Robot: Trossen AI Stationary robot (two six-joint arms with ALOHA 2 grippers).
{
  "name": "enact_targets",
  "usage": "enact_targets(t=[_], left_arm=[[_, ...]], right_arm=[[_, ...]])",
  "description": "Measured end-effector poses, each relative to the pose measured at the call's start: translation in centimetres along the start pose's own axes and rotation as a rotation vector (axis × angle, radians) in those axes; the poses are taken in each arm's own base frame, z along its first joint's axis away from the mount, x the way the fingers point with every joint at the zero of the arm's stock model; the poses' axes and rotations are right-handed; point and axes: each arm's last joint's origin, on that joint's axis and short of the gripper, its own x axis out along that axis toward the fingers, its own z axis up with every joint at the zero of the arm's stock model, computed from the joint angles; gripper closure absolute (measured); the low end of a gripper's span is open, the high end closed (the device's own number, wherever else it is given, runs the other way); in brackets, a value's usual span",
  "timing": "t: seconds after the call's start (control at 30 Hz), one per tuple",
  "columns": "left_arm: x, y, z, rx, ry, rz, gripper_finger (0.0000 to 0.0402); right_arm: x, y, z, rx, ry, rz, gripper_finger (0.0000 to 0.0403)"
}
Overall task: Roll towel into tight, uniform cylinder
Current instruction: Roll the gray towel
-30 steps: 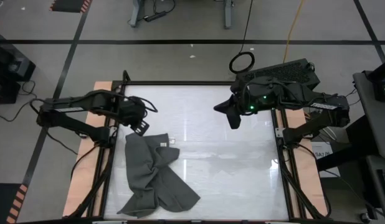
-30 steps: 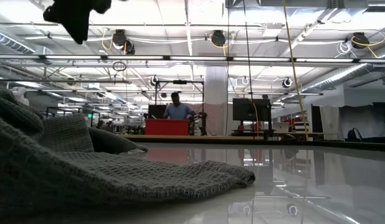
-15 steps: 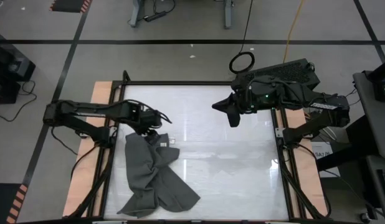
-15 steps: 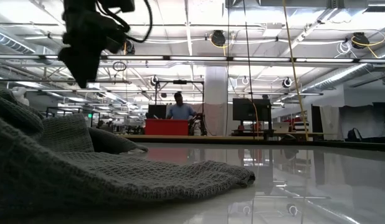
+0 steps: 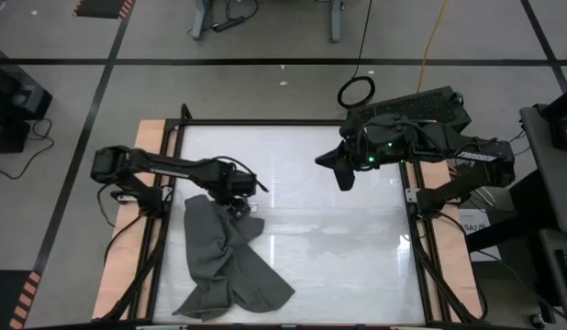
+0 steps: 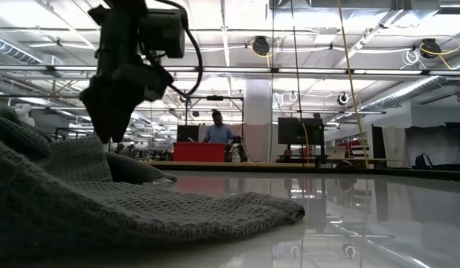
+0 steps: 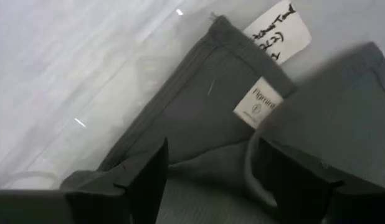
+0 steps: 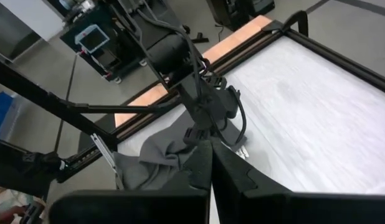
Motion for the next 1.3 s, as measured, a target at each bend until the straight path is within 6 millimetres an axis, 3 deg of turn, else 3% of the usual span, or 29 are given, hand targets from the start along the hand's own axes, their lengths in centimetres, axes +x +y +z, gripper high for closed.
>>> enact_targets(t=[0.6,0.73,0.87,1.07,1.3], left_arm=[[4.7,-1.9,2.6,0.104,-0.055,0.014,0.0153],[5.6,-2.2,2.8,0.106,-0.029,0.013,0.0191],[6.0,-2.6,2.8,0.116,-0.036,0.007,0.0263],[4.4,-3.0,3.0,0.119,-0.096,-0.030,0.0381],[-2.4,-3.5,3.1,0.120,-0.273,-0.178,0.0391]], right_arm=[[0.0,-0.1,-0.2,-0.028,0.016,-0.011,0.0403],[0.0,-0.1,-0.1,-0.029,0.016,-0.011,0.0403],[0.0,-0.1,-0.1,-0.029,0.015,-0.011,0.0403],[0.0,-0.1,-0.1,-0.030,0.015,-0.011,0.0403],[0.0,-0.2,-0.2,-0.030,0.022,-0.022,0.0403]])
